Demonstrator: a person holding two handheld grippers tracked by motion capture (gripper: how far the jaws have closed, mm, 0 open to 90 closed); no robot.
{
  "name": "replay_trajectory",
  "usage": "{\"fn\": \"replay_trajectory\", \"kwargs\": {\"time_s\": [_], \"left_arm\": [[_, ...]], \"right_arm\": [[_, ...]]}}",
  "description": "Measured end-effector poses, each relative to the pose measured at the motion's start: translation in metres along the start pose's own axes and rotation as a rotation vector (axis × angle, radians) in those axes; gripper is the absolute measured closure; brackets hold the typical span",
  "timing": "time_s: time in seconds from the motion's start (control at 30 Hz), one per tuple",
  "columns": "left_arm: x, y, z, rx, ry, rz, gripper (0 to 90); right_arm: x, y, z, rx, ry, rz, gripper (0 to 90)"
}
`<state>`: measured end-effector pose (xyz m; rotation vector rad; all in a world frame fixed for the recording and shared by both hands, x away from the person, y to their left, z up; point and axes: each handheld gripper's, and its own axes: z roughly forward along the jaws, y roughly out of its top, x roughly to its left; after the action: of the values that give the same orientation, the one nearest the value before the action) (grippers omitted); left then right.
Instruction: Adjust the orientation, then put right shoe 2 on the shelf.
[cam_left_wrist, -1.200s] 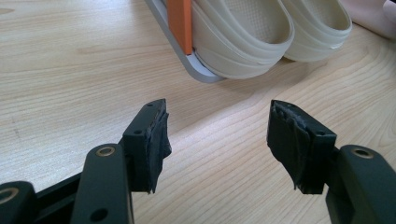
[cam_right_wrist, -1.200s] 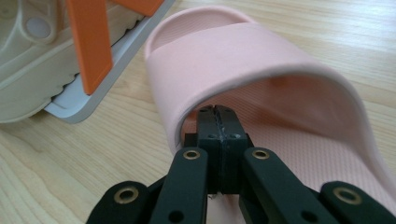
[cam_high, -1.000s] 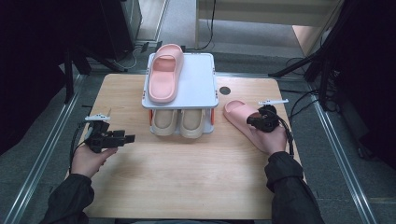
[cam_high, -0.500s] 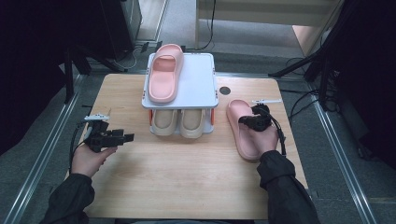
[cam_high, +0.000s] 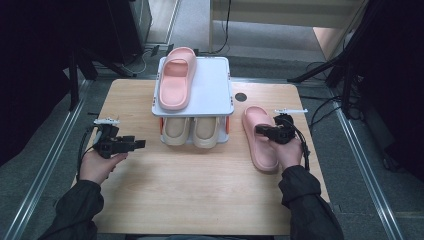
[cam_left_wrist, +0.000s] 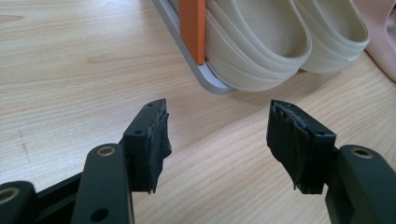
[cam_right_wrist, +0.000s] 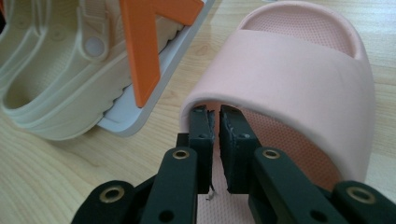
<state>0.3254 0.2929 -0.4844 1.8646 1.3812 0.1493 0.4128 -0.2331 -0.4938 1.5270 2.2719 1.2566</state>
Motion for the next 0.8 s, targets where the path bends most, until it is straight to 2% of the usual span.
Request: {"fn": "replay_trajectory", "kwargs": {"time_s": [0.23,0.3,0.57,0.8], "left_arm": [[0.009,0.01,0.009,-0.001,0.011,-0.008,39.5],[0.01,0.013,0.011,0.003,0.011,-0.011,39.5],[0.015,0.022,0.017,-0.005,-0.006,-0.015,39.6],[0.015,0.024,0.019,-0.018,-0.019,-0.018,39.9]], "right_arm": [[0.0,-0.009,-0.017,-0.032,-0.014,-0.027,77.8],[-0.001,-0.011,-0.021,-0.045,-0.019,-0.02,77.2],[-0.014,-0.022,-0.035,-0.08,-0.061,-0.008,71.1],[-0.028,-0.028,-0.037,-0.091,-0.102,0.007,63.7]]}}
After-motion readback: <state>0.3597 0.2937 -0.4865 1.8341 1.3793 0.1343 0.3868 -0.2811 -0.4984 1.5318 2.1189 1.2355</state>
